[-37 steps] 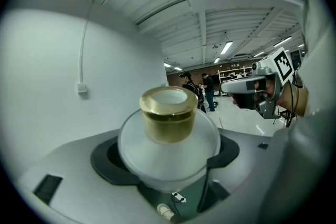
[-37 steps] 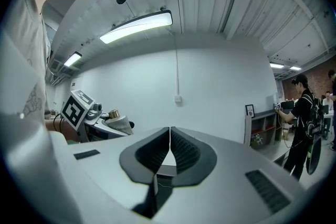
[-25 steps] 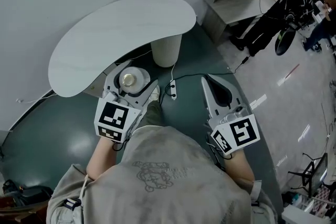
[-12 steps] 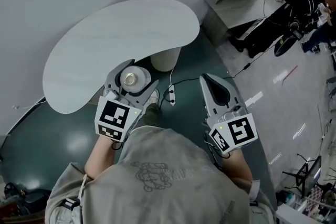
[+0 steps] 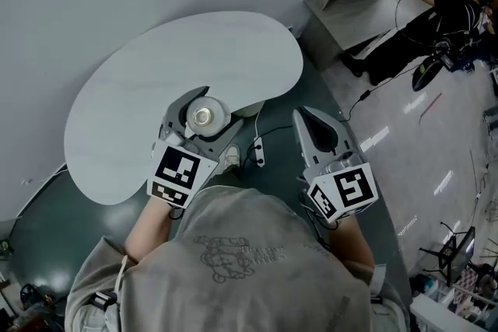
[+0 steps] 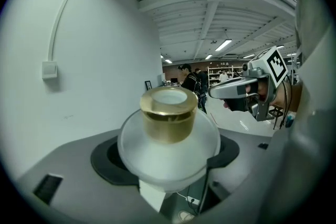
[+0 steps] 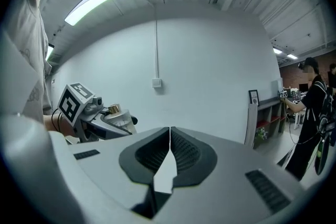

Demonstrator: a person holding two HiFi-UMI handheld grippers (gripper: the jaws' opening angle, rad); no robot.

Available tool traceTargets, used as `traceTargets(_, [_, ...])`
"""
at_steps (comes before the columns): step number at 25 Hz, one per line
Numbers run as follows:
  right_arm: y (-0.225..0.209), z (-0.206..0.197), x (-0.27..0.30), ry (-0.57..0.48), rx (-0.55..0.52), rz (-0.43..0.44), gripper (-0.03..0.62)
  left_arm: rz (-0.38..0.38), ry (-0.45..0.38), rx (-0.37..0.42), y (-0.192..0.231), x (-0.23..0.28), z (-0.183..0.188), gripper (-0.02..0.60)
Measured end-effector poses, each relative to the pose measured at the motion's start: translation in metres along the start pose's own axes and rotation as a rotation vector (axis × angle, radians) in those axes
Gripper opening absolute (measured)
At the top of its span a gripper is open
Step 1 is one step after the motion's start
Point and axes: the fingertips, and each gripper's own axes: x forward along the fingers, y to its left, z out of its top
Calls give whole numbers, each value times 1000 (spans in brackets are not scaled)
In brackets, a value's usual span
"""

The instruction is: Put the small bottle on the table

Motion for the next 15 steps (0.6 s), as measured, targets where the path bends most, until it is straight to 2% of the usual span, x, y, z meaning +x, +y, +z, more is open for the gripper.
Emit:
traceTargets(8, [-34, 20, 63, 9, -4, -56, 31, -60, -15, 27, 55, 48, 15, 342])
traceTargets(15, [-60, 26, 92, 20, -17, -97, 31, -95, -39, 19, 79, 72, 26, 342])
